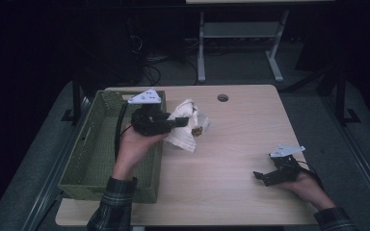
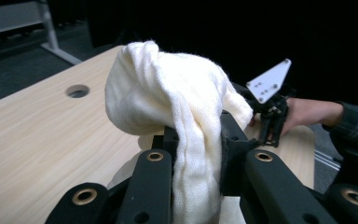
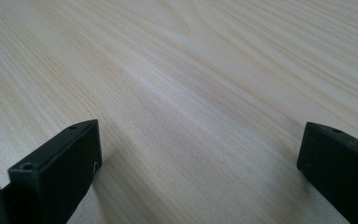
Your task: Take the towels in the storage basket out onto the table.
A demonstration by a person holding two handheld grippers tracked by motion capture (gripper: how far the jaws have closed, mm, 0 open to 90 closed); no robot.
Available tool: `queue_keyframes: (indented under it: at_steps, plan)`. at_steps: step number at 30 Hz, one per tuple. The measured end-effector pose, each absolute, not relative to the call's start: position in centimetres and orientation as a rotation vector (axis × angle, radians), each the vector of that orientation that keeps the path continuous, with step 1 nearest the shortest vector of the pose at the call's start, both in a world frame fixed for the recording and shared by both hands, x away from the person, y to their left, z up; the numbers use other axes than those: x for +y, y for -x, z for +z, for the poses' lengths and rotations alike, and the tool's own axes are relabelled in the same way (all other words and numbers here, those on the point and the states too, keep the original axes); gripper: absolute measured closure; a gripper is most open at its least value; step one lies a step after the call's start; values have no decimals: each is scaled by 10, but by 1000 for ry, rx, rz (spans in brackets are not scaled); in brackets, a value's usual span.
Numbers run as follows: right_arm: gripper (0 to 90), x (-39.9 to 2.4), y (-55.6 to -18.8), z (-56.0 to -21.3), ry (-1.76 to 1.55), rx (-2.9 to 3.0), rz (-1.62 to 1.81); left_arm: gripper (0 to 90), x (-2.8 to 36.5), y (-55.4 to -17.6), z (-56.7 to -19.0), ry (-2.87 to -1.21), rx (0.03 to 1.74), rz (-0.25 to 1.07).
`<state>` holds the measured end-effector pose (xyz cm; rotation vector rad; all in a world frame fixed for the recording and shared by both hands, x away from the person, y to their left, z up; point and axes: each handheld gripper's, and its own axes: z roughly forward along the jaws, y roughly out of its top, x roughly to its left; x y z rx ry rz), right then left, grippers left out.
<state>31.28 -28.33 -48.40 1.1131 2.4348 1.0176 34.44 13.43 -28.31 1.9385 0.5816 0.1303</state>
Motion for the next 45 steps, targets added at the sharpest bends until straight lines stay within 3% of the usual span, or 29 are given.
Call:
queue_keyframes:
  at_steps: [27, 45]
  plan:
    - [0, -283, -313, -484, -1116, 2434, 1019, 771, 52, -339, -327, -2022, 484, 31]
    - [0, -283, -312, -484, -1107, 2439, 1021, 771, 4, -336, -388, -2186, 435, -67]
